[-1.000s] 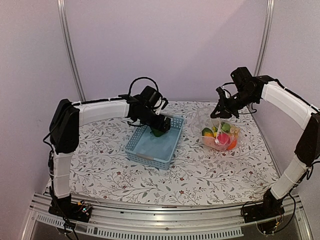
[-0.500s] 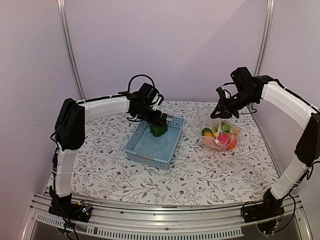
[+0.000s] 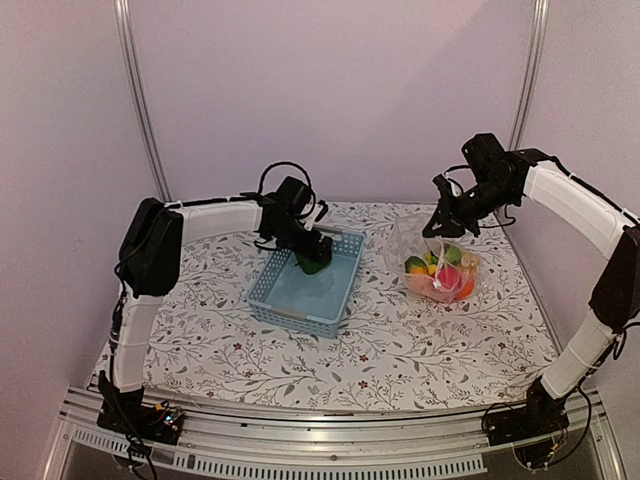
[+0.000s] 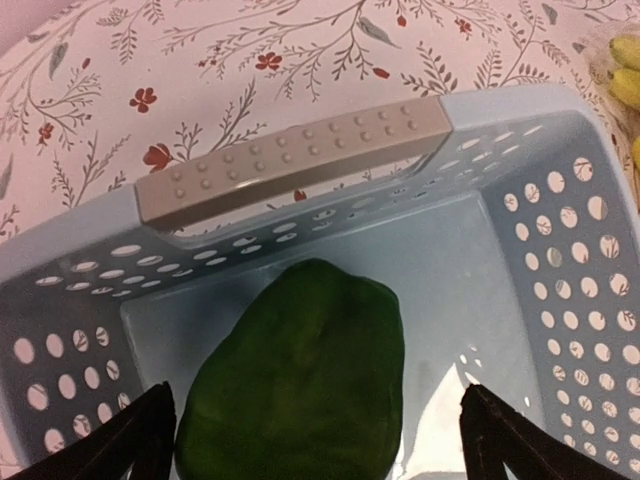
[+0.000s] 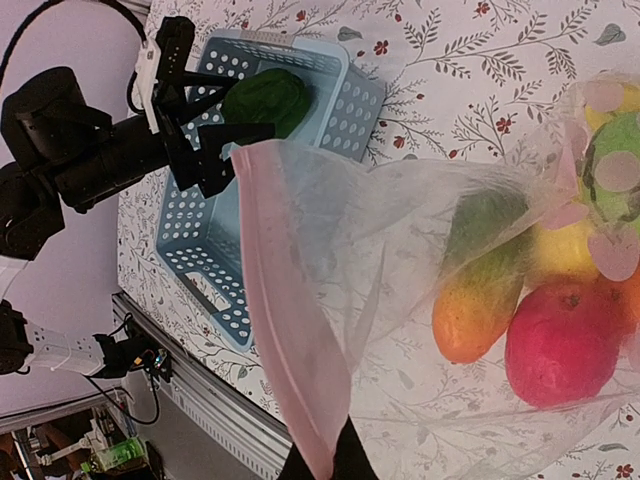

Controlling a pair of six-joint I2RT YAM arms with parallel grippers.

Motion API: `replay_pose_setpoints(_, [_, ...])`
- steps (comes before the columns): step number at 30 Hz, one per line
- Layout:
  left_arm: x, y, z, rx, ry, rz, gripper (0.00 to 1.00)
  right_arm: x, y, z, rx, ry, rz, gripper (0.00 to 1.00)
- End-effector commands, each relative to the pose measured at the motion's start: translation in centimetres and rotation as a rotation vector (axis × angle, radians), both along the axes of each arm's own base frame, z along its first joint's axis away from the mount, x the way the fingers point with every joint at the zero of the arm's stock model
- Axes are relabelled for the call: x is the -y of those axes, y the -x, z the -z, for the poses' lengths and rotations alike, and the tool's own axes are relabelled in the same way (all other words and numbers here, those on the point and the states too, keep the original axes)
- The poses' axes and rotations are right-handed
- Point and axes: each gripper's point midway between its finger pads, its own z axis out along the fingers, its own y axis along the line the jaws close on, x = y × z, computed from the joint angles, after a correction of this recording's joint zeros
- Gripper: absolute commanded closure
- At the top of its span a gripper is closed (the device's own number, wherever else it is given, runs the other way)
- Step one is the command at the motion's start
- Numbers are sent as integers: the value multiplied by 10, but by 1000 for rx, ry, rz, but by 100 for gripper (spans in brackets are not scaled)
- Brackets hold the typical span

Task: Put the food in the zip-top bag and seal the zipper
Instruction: Pick up the fake vegetable from the bin, then place the fake vegetable in the zipper food storage bag.

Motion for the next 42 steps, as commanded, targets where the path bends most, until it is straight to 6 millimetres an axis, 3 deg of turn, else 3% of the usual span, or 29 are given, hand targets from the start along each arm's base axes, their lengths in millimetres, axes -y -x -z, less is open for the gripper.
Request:
replay_pose_setpoints(1, [9, 10, 18, -27, -5, 40, 1, 1, -2, -4, 9, 2, -1, 100])
replay_pose_setpoints(9, [9, 24, 22, -49, -41, 51, 12, -1, -2, 0, 10, -12, -4, 100])
replay_pose_setpoints(14, [-3, 33, 30, -60, -143, 33, 16, -3, -3, 2, 8, -25, -5, 100])
replay_pose_setpoints(19, [-2, 42, 23, -84, -129, 19, 23, -5, -4, 2, 11, -35, -8, 100])
replay_pose_setpoints(31, [13, 57, -51, -24, -28, -6, 31, -7, -5, 3, 14, -44, -8, 100])
replay_pose_setpoints(42, [45, 80, -159, 53, 200, -2, 33, -11, -3, 5, 14, -47, -14, 100])
